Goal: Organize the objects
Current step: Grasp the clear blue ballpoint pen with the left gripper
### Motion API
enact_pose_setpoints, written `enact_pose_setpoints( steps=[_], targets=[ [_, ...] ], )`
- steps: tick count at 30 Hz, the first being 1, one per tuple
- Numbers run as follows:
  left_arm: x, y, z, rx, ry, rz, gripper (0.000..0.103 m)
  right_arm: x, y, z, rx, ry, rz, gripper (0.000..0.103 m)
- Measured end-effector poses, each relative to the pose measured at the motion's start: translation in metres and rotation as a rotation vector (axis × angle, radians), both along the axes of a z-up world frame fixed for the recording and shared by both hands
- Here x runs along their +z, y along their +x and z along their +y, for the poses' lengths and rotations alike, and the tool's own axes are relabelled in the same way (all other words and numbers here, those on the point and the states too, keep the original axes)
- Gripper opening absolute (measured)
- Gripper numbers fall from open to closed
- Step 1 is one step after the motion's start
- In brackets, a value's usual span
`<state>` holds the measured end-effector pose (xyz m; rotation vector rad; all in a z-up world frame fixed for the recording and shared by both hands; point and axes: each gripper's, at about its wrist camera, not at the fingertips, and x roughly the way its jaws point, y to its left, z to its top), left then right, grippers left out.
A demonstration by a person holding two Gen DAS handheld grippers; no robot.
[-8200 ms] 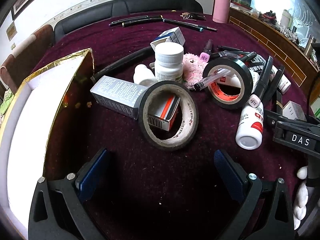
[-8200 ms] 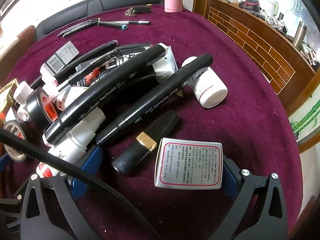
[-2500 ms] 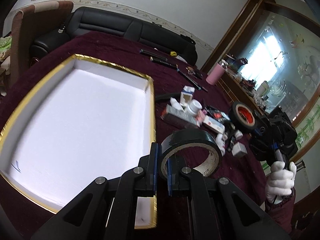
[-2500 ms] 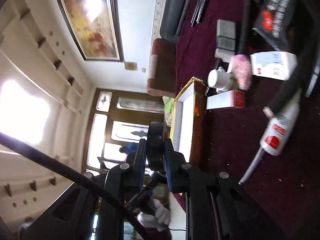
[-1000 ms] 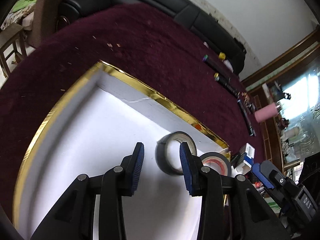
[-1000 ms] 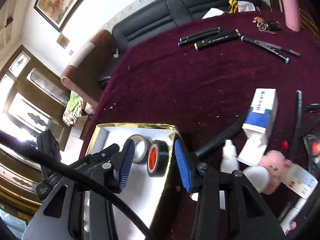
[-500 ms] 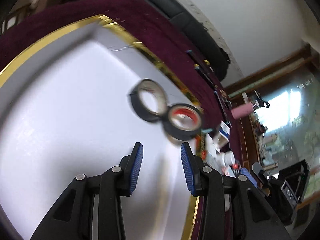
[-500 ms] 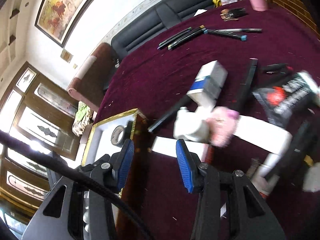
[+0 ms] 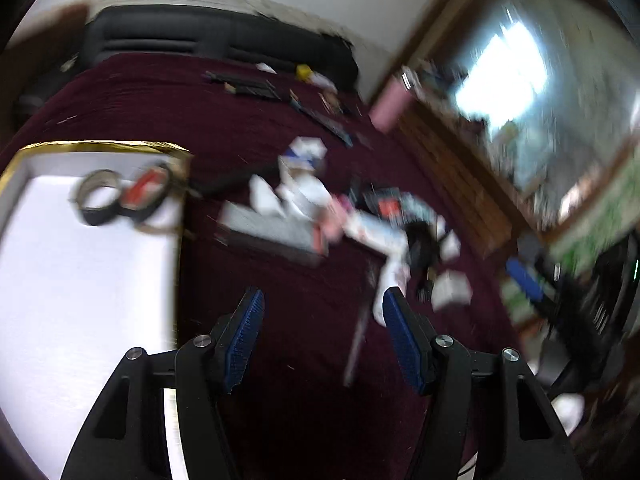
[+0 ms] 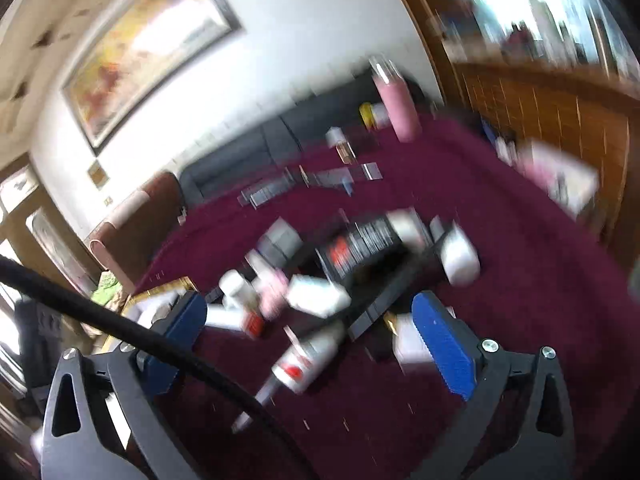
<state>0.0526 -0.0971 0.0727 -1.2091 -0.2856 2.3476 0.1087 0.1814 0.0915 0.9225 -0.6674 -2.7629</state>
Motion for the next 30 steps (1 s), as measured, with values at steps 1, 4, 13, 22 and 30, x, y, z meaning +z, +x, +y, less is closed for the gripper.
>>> enact_pose_setpoints(
  steps=[1,4,13,22,30],
  targets=[
    [-0.007,0.001,0.017,-0.029,-0.039,-0.016,0.055,-0.011,-0.005,0.009,0.015,-0.041,-0.052,0.101],
    [-0.028,0.010,0.042,-0.088,-0.101,-0.057,0.055,-0.026,-0.004,0.022,-0.001,-0.054,-0.089,0.101],
    [-0.042,0.013,0.086,-0.195,-0.420,0.097,0.055,-0.043,0.001,0.054,-0.049,-0.119,-0.116,0.101],
    [-0.050,0.014,0.130,-0.327,-0.494,0.126,0.006,-0.050,-0.003,0.058,-0.033,-0.130,-0.145,0.101],
    [-0.030,0.023,0.093,-0.268,-0.282,0.106,0.006,-0.040,-0.011,0.062,-0.026,-0.094,-0.157,0.101]
  ],
)
